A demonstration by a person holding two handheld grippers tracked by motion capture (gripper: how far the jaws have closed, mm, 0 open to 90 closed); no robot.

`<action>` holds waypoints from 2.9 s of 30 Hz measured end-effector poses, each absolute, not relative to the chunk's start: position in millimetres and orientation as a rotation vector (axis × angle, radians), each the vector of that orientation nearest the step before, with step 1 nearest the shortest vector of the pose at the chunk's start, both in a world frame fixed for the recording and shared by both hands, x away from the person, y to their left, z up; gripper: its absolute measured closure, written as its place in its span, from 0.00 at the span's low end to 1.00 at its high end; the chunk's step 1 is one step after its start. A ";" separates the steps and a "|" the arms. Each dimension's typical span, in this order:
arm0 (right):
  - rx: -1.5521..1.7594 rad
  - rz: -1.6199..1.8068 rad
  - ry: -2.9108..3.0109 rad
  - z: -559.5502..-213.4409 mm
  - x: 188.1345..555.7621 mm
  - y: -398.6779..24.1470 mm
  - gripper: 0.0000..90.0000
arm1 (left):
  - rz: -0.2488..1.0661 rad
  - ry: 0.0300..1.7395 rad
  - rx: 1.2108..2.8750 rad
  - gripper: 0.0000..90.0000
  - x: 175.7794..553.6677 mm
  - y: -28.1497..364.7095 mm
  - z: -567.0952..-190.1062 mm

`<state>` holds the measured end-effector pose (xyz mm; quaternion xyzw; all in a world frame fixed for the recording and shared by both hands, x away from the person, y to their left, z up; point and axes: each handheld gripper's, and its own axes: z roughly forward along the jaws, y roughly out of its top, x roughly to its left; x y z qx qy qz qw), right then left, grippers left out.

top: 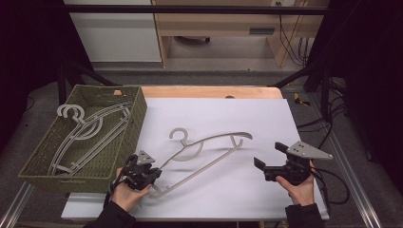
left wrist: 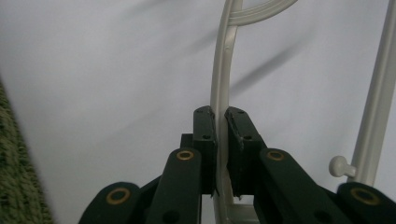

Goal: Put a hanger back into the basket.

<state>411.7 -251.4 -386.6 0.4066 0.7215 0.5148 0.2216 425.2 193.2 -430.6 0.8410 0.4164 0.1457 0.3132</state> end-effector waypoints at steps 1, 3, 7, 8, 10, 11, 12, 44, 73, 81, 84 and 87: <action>1.126 1.423 1.991 -386.5 411.5 -252.1 0.03 | 0.393 1.104 2.202 0.92 424.3 195.2 -426.1; 1.122 1.422 1.994 -386.4 411.4 -252.8 0.03 | 0.402 1.111 2.183 0.92 422.8 195.4 -423.8; 1.128 1.426 1.982 -385.9 411.3 -255.0 0.03 | 0.435 1.081 2.180 0.92 417.3 195.8 -413.0; 1.131 1.425 1.980 -385.9 411.2 -255.5 0.03 | 0.438 1.075 2.169 0.92 415.4 195.5 -408.8; 1.132 1.423 1.981 -385.7 410.9 -257.1 0.02 | 0.461 1.061 2.162 0.92 412.1 195.0 -401.6; 1.133 1.421 1.978 -385.8 410.8 -257.1 0.02 | 0.471 1.053 2.157 0.92 410.5 195.6 -395.4; 1.133 1.419 1.975 -385.8 410.8 -257.2 0.02 | 0.488 1.048 2.151 0.92 409.9 196.4 -392.4; 1.135 1.408 1.972 -384.7 410.9 -257.2 0.02 | 0.821 1.156 1.990 0.92 437.2 319.2 -281.3; 1.142 1.406 1.971 -385.3 412.5 -256.7 0.02 | 0.940 1.395 1.998 0.92 458.6 430.0 -316.4; 1.145 1.404 1.971 -385.5 412.4 -256.7 0.02 | 0.980 1.422 2.038 0.92 457.0 446.5 -325.9; 1.139 1.398 1.978 -385.5 412.0 -256.4 0.02 | 0.991 1.437 2.052 0.92 458.8 451.1 -330.4; 1.143 1.400 1.970 -385.1 412.0 -256.9 0.02 | 0.999 1.447 2.066 0.92 460.1 454.8 -334.3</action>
